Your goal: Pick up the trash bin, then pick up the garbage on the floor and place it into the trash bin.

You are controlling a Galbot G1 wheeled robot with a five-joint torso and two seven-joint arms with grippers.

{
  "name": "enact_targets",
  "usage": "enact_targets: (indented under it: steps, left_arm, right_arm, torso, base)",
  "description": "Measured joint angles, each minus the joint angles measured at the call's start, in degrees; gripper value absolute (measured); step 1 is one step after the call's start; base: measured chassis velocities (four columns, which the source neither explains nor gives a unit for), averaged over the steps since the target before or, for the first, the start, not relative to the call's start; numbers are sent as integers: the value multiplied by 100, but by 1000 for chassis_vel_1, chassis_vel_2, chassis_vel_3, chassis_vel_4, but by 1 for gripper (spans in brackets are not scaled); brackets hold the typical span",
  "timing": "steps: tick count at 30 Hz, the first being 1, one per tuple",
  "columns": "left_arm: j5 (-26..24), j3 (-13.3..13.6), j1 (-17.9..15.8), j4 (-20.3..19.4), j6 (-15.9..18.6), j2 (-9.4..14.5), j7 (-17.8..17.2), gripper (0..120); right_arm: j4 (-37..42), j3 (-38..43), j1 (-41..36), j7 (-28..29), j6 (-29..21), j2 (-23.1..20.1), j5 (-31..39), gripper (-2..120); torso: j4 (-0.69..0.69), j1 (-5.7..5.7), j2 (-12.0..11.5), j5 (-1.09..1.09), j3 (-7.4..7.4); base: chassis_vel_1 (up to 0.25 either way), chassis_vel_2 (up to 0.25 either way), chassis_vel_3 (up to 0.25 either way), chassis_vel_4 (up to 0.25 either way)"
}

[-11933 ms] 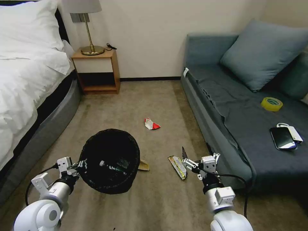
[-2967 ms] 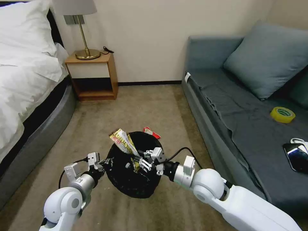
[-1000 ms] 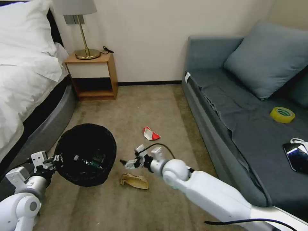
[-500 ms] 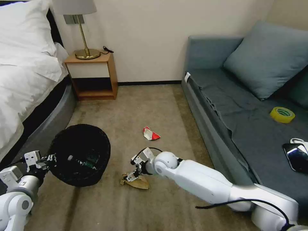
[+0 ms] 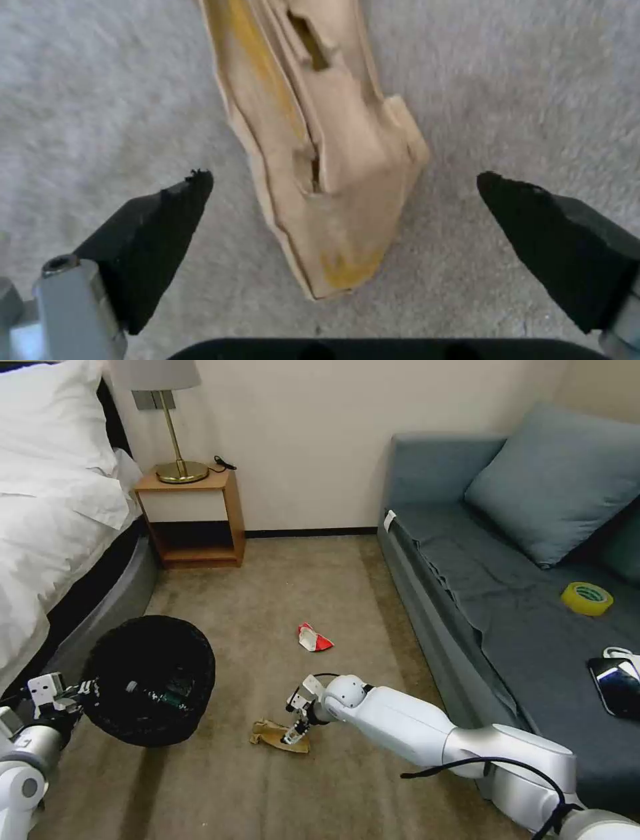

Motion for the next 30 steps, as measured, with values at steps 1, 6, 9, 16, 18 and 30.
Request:
enact_targets:
  steps: [1,6,9,16,18,30]
  left_arm:
    - [0,0,0,0,0,0,0,3]
    - [15,-28,26,37,-51,-86,16,3]
    - [30,-15,33,59,-82,-124,20,3]
    - [49,20,17,124,-141,-137,37,3]
    - [59,39,11,152,-163,-138,48,3]
    - [65,79,6,218,-233,-123,79,3]
  right_arm:
    - [0,0,0,0,0,0,0,100]
    - [-268,12,-210,3,110,187,-265,100]
    - [-432,61,-275,53,177,267,-399,100]
    - [-570,88,-321,110,301,346,-481,90]
    - [-627,94,-337,143,357,386,-486,82]
    - [-800,150,-381,277,512,516,-548,39]
  torso:
    - [0,0,0,0,0]
    - [0,0,0,0,0]
    - [1,0,0,0,0]
    - [0,0,0,1,0]
    - [0,0,0,0,0]
    - [-4,0,1,-3,-2]
  base:
    - [0,0,0,0]
    - [0,0,0,0]
    - [0,0,0,0]
    - [0,0,0,0]
    - [0,0,0,0]
    - [0,0,0,0]
